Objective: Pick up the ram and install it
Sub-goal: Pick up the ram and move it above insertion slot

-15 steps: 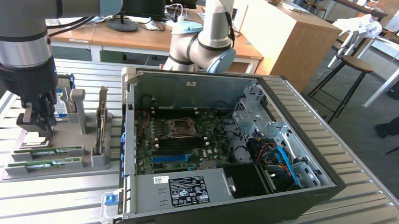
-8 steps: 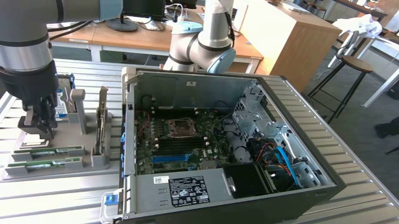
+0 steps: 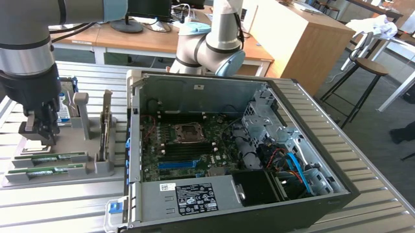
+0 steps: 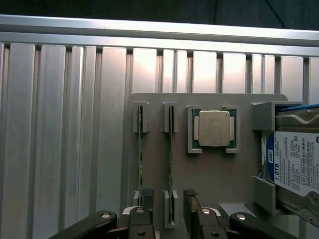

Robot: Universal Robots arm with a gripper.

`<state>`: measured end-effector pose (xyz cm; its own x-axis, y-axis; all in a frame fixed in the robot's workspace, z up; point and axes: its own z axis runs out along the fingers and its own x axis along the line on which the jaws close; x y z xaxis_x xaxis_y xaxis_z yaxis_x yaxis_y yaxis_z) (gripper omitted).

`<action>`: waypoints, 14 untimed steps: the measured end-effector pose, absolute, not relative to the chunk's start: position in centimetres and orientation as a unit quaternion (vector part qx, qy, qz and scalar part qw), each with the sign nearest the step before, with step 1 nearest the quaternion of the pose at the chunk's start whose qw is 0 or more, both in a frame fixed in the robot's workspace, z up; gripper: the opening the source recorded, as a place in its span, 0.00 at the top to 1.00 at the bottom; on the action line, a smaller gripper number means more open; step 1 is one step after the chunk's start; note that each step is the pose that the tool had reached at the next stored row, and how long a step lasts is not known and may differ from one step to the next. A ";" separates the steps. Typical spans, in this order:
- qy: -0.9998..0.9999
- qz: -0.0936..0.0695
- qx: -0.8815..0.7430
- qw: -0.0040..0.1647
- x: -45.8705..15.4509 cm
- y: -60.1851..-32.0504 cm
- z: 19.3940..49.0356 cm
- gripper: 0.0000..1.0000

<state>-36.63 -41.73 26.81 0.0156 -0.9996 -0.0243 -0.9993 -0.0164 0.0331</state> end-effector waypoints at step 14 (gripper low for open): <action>-0.701 -0.020 0.713 0.003 -36.6 -43.8 26.8 0.63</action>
<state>-36.63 -43.76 26.82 0.0157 -0.9996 -0.0242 -0.9993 -0.0165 0.0333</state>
